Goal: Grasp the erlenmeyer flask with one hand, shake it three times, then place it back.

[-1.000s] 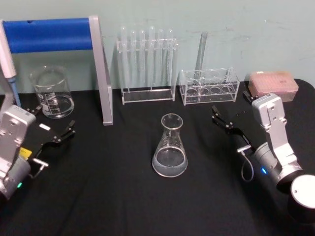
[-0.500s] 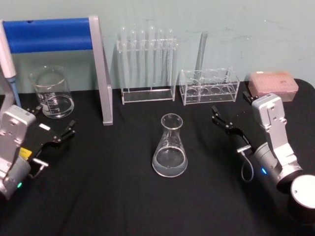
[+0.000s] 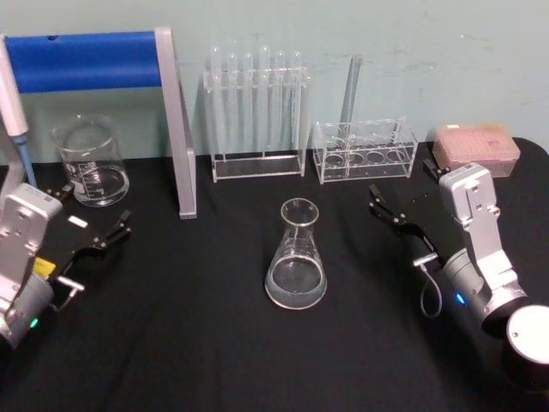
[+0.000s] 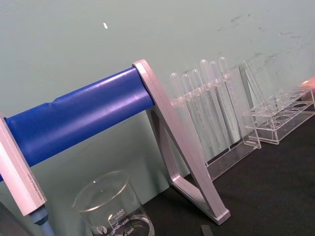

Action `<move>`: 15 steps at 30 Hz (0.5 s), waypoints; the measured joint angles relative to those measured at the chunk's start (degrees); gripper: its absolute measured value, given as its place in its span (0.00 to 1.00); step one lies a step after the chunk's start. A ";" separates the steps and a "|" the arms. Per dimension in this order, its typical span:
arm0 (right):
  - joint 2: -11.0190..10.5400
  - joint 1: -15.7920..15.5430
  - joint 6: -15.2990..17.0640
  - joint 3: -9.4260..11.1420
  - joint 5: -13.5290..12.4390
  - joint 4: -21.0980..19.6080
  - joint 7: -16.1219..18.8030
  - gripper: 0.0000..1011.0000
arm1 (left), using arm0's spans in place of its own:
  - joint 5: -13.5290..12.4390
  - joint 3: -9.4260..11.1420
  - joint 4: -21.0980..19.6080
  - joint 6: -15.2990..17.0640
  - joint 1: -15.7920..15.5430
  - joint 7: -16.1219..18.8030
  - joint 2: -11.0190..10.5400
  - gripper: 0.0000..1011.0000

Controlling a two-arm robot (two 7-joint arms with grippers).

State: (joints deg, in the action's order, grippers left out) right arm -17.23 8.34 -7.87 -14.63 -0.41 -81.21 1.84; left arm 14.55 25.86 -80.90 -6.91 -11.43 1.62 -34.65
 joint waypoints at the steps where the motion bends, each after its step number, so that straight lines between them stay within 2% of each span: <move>1: 0.00 0.00 0.00 0.00 0.00 0.00 0.00 0.99 | 0.00 0.00 0.00 0.00 0.00 0.00 0.00 0.99; 15: 0.00 0.00 0.00 0.00 0.01 0.01 0.00 0.99 | 0.00 0.00 0.00 0.00 0.00 0.00 0.00 0.99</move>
State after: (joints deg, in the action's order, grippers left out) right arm -17.23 8.34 -7.87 -14.64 -0.40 -81.20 1.84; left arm 14.55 25.86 -80.90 -6.91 -11.43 1.62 -34.65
